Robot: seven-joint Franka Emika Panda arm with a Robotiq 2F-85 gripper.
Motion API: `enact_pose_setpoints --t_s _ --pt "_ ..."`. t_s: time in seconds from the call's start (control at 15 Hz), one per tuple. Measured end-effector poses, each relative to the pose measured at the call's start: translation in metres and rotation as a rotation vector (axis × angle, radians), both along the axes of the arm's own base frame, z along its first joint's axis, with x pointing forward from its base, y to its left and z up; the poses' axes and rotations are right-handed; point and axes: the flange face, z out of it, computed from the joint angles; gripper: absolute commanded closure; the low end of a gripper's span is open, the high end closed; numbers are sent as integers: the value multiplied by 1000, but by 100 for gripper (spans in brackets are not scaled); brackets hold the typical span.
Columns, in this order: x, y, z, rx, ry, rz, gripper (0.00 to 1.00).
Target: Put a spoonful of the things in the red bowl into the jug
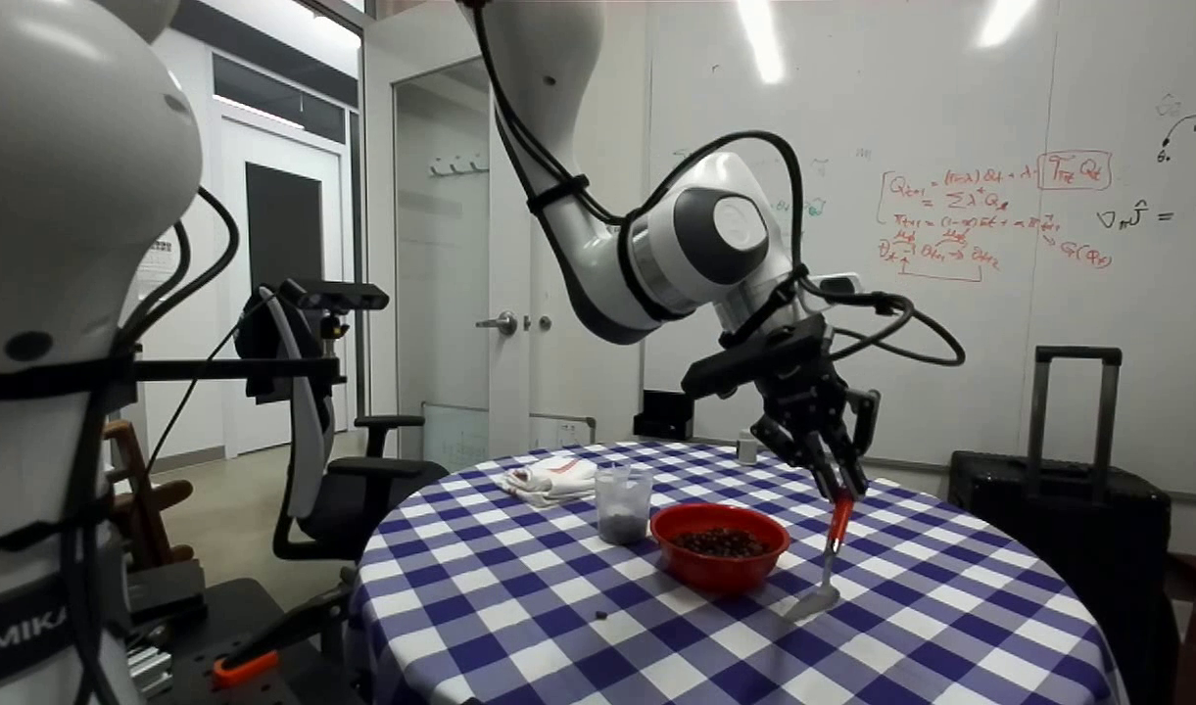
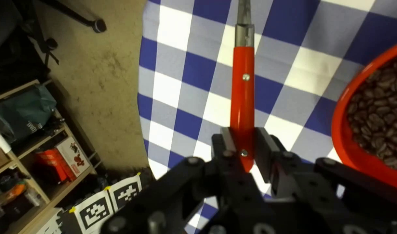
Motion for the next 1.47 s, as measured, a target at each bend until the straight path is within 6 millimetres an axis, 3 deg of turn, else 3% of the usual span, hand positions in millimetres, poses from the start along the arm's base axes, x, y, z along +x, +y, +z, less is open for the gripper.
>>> enact_pose_setpoints --t_s 0.47,0.87,0.93,1.07,1.47 --pt "12 -53 -71 19 160 -105 95" --pt "31 -56 -97 83 255 -147 95" --pt "34 -56 -98 94 269 -154 55" --pt "38 -57 -100 115 296 -174 47" --pt "48 -63 -96 149 318 -246 2"
